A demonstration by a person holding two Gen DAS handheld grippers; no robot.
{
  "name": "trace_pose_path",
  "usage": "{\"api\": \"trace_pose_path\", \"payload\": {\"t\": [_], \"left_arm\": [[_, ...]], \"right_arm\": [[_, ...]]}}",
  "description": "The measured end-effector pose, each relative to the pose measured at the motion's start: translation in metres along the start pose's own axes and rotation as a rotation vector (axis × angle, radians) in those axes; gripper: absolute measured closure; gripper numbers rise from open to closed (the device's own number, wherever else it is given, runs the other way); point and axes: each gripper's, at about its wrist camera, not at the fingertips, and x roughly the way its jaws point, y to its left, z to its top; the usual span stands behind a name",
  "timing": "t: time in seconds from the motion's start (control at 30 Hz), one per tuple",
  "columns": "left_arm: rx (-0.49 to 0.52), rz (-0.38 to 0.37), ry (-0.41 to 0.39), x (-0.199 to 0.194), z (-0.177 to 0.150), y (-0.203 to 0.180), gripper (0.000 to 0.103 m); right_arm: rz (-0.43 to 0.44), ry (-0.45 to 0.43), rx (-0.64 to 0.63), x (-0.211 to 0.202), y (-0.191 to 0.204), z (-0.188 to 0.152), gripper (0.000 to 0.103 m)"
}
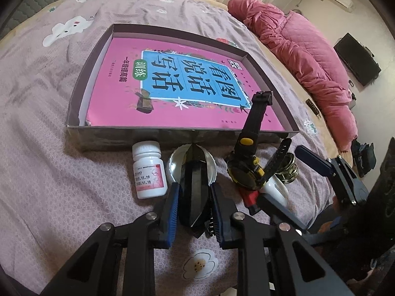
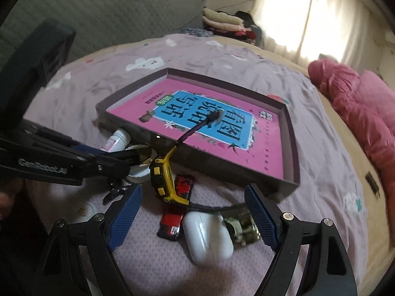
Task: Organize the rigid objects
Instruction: 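Close the left tool on the black lipstick while the right tool grips the yellow watch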
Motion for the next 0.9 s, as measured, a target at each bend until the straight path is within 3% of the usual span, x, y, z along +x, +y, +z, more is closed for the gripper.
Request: {"api": "trace_pose_path", "payload": {"t": [0.1,0.2,0.43,0.57,0.9], "left_arm": [[0.002,-0.004,0.004,0.001,-0.001,0.001,0.078],[0.006,-0.005,0.008,0.002,0.0,0.0,0.078],[0.002,-0.003,0.008,0.004,0.001,0.0,0.078],[0.005,0.001,0.002,0.003,0.0,0.0,0.078],[-0.006,-0.02,-0.049,-0.006,-0.004,0.0,0.079]], "right_arm": [[0.01,0.002,-0.022,0.007,0.003,0.002,0.02],[0.035,0.015,-0.042,0.014,0.004,0.004,0.038],[0.077,0.055,-0.077,0.035,0.008,0.004,0.055],[0.136,0.072,-0.064,0.041,0.008,0.004,0.079],[0.134,-0.002,-0.039,0.023,0.001,0.007,0.085]]}}
